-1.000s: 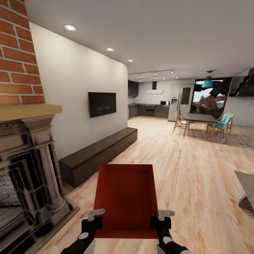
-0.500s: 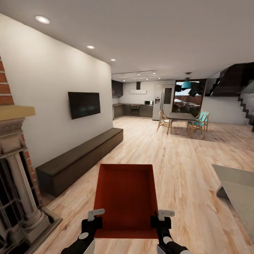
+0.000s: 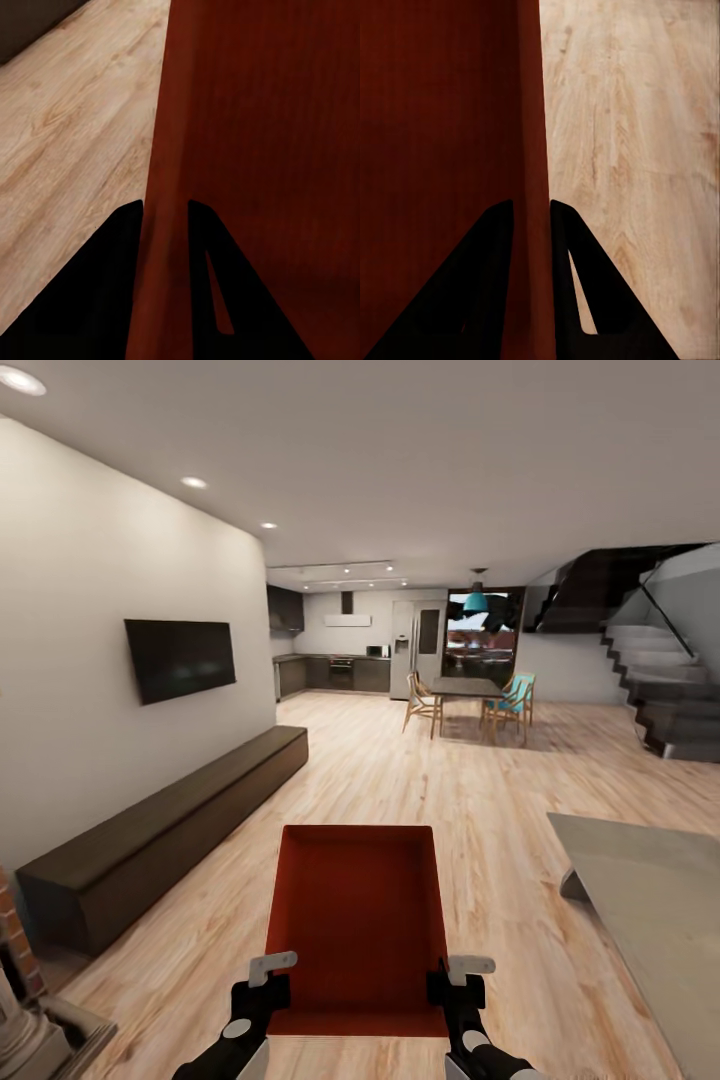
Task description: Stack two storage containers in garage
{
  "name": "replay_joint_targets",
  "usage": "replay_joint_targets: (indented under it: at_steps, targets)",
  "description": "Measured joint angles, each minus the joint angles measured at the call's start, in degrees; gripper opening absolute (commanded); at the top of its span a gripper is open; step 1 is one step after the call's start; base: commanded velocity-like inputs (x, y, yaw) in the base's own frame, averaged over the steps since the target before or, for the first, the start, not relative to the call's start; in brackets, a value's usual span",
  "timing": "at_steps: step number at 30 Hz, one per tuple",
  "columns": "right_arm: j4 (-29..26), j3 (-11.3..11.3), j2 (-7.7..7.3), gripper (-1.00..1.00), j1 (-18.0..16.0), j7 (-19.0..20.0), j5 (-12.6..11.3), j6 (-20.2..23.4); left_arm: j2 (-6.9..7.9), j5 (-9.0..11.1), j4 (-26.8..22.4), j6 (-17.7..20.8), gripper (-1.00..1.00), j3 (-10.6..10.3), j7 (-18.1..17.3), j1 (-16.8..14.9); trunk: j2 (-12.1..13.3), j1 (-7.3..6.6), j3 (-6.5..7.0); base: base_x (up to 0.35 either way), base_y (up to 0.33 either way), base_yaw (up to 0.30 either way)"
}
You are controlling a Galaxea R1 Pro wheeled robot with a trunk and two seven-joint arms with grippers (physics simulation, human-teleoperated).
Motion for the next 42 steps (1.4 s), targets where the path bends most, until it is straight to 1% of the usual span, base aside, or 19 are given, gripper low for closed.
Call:
replay_joint_targets:
  at_steps: [7,18,42]
  targets:
    - [0.0,0.0,0.0,-1.0,0.0,0.0,0.0,0.0,0.0,0.0,0.0,0.0,-1.0,0.0,0.0,0.0,0.0,0.0,0.0,0.172,0.0,-0.286]
    - [0.0,0.0,0.01,-1.0,0.0,0.0,0.0,0.0,0.01,0.1,0.0,0.0,-1.0,0.0,0.0,0.0,0.0,-0.02,0.0,0.306,0.0,-0.269]
    - [0.0,0.0,0.04,-1.0,0.0,0.0,0.0,0.2,0.04,0.0,0.0,0.2,-1.0,0.0,0.0,0.0,0.0,-0.02,0.0,0.321,0.0,-0.007]
